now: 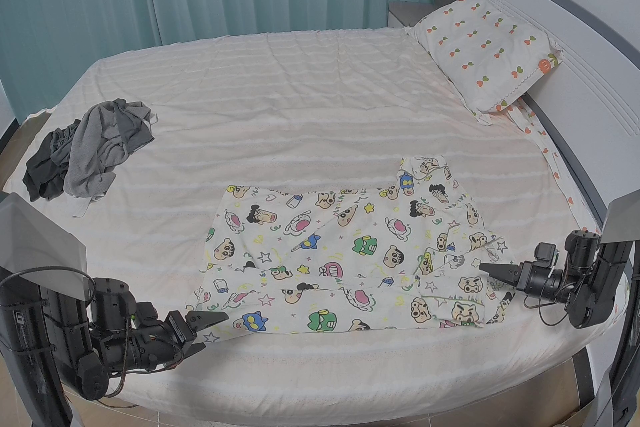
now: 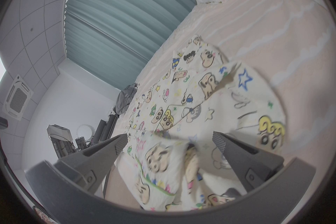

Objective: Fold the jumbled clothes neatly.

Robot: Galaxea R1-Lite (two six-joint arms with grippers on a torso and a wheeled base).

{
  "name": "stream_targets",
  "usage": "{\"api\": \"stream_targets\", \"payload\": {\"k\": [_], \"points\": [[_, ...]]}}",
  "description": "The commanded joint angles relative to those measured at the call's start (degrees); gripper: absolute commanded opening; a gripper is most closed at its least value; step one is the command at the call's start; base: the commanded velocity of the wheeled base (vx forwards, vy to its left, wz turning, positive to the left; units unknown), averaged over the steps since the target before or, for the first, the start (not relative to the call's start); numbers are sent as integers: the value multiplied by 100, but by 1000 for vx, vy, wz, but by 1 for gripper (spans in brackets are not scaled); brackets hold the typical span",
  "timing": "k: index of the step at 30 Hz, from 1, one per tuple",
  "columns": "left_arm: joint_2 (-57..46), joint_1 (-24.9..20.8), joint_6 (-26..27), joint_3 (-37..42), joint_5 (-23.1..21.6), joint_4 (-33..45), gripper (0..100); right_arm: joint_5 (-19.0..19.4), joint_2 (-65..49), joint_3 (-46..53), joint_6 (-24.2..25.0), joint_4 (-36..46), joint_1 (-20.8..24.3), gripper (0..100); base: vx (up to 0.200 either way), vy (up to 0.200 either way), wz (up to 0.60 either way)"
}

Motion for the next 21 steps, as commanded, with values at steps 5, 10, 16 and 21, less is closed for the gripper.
{"api": "stream_targets", "payload": {"k": [5,10,16,21], "points": [[-807,121,-365,75,-251,-102,100,-42,-472,164,12,-514,-337,100,0,0,0],[-1739,227,-462,75,-216,-102,100,-15,-1000,287,73,-531,-337,100,0,0,0],[-2354,288,-1112,-110,-207,-102,100,-7,-1210,331,64,-531,-407,100,0,0,0],[-2380,209,-1332,-198,-277,-102,100,20,-1237,348,64,-531,-407,100,120,0,0]]}}
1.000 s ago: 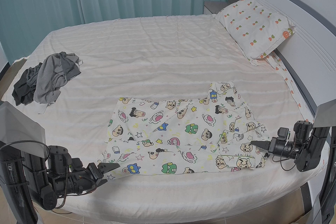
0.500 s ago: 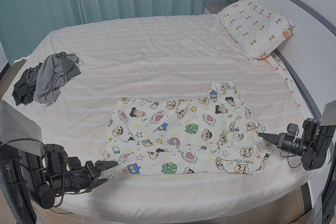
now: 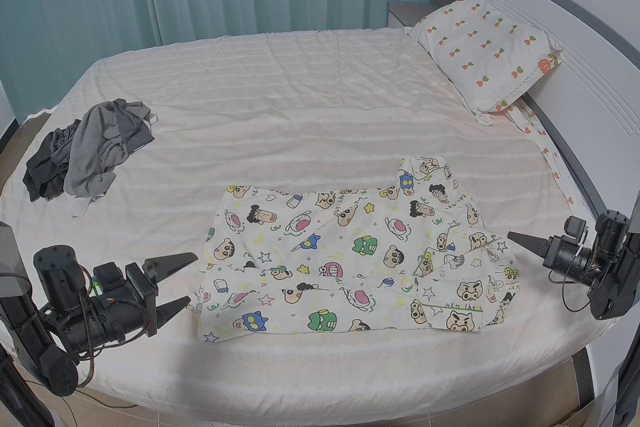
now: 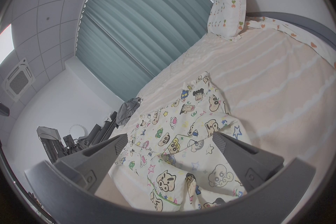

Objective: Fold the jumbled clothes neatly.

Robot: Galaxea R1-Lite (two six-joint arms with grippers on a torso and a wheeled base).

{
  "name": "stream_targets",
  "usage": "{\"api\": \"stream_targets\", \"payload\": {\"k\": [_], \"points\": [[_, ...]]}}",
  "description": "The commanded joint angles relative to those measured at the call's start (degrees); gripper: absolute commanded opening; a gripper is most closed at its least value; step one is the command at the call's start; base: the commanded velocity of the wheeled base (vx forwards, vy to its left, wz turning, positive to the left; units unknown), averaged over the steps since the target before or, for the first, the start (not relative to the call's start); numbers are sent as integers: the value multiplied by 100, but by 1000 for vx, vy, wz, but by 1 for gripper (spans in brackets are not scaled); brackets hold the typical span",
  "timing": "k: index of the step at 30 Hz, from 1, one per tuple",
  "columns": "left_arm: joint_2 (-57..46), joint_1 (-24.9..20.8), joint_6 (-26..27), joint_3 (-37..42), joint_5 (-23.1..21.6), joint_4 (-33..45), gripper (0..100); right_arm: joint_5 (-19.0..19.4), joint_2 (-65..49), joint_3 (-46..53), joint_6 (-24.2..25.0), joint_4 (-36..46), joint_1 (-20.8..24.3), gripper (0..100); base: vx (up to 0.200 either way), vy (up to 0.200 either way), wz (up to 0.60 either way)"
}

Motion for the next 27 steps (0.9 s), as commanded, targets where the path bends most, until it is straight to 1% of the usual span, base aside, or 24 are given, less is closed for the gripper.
{"api": "stream_targets", "payload": {"k": [1,6,8,9,12,14,15,17,18,19,20,22,23,24,26,27], "points": [[-336,-121,88,-104,-25,-105,100,20,-188,35,5,-67,-13,100,200,0,0],[-301,-314,317,-157,-34,-105,100,20,-197,44,-4,-67,-5,100,200,0,0],[-292,-323,326,-166,-34,-105,100,20,-197,52,-4,-67,-5,100,200,0,0],[-186,-446,458,-289,107,-105,100,28,-197,96,-13,-67,4,100,200,0,0],[-169,-543,712,-315,397,-105,100,28,-197,114,-13,-67,13,100,0,0,0],[-160,-552,844,-333,415,-105,100,28,-197,114,-13,-67,22,100,0,0,0],[-98,-543,1126,-447,415,-105,100,28,-188,114,-13,-67,39,100,0,0,0],[-19,-499,1345,-623,415,1,100,28,-180,123,-13,-67,39,100,0,0,0],[-2,-499,1363,-649,415,10,100,28,-180,123,-13,-67,39,100,0,0,0],[25,-376,1574,-992,415,423,100,37,-180,123,-13,-67,48,100,0,0,0],[42,-323,1653,-1176,415,695,100,37,-180,123,-13,-67,48,100,0,0,0],[156,-183,1890,-1932,476,1680,100,37,-180,123,-13,-67,57,100,0,0,0],[174,-156,1943,-2117,502,1926,100,37,-180,132,-13,-67,57,100,0,0,0],[209,-121,2110,-2802,643,2857,100,37,-162,132,-13,-67,83,100,0,0,0],[262,-121,2224,-3505,757,3912,100,37,-153,132,-13,-67,92,100,0,0,0],[464,-121,2400,-4252,784,5046,100,37,-136,132,-30,-67,92,100,0,0,0]]}}
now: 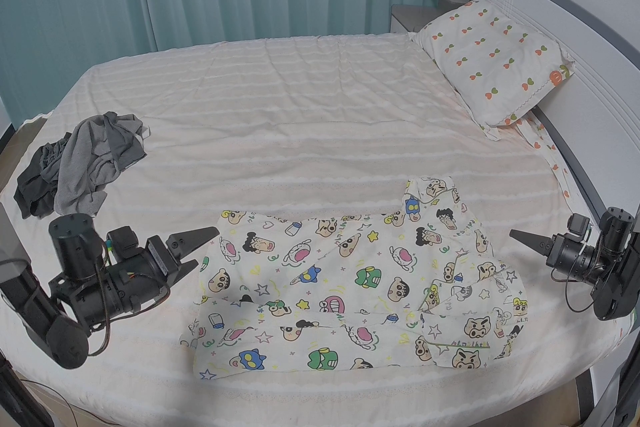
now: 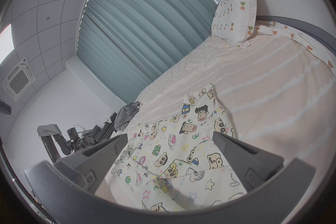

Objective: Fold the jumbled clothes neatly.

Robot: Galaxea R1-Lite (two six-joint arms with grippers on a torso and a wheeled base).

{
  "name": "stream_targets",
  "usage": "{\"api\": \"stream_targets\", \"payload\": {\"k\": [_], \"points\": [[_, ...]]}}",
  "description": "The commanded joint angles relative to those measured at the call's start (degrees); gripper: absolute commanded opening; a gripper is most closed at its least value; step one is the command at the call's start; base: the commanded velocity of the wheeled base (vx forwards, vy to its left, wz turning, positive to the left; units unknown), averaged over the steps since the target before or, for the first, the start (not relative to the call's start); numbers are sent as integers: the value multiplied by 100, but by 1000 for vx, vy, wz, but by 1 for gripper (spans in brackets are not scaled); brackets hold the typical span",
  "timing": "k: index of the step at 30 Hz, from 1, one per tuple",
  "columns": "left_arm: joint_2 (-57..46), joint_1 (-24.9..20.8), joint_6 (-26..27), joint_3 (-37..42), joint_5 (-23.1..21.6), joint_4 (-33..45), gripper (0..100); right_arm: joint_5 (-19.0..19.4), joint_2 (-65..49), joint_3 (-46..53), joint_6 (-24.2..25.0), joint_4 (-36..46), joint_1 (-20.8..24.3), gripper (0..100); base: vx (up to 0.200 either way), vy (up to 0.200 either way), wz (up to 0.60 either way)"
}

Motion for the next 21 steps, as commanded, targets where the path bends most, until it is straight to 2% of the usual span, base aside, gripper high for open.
{"api": "stream_targets", "payload": {"k": [1,2,3,5,10,15,21], "points": [[510,208,717,-2732,284,3301,100,4,57,7,-26,-67,41,100,0,0,0],[510,208,717,-2732,284,3301,100,4,57,7,-26,-67,41,100,0,0,0],[817,226,1191,-3391,416,4277,100,4,75,16,-43,-67,41,100,0,0,0],[1151,296,1622,-3857,592,4742,100,4,75,60,-52,-67,32,100,0,0,0],[1863,384,2070,-4306,812,4716,100,22,154,69,-43,-67,41,100,0,0,0],[2355,314,2088,-4657,1216,4707,100,22,409,16,-52,-67,41,100,0,0,0],[2435,270,2026,-4771,1383,4716,100,110,470,-72,9,-67,-56,100,0,0,0]]}}
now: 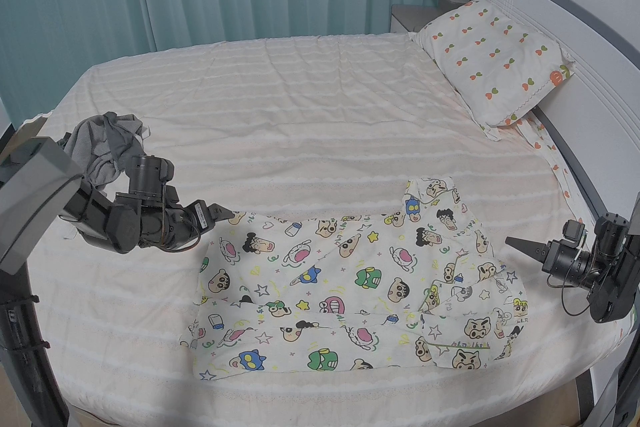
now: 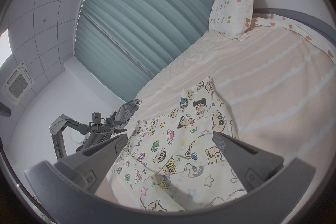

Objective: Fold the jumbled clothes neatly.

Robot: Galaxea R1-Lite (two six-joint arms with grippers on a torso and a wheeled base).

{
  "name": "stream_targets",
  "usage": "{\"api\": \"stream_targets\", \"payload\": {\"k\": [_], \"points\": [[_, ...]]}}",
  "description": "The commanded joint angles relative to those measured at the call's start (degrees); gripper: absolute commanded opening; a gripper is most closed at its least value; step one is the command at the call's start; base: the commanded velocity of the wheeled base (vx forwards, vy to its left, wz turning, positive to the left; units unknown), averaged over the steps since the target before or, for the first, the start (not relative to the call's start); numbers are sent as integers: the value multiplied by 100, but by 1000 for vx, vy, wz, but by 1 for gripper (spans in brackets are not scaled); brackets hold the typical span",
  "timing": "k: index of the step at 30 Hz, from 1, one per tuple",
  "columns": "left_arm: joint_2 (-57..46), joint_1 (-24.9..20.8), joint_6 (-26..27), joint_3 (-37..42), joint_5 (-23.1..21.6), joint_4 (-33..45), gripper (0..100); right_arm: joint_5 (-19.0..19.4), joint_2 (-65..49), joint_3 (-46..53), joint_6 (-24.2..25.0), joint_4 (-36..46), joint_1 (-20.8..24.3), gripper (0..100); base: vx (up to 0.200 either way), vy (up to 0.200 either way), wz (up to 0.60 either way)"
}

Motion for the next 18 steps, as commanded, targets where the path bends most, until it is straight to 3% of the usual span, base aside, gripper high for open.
{"api": "stream_targets", "payload": {"k": [1,9,18], "points": [[424,-12,-36,-214,31,19,100,79,173,-39,12,-67,-46,100,0,0,0],[424,-29,-765,-319,-22,-51,100,184,199,-4,-32,-67,-46,100,0,0,0],[732,-188,-809,-345,31,-526,100,184,190,23,-50,-67,-20,100,0,0,0]]}}
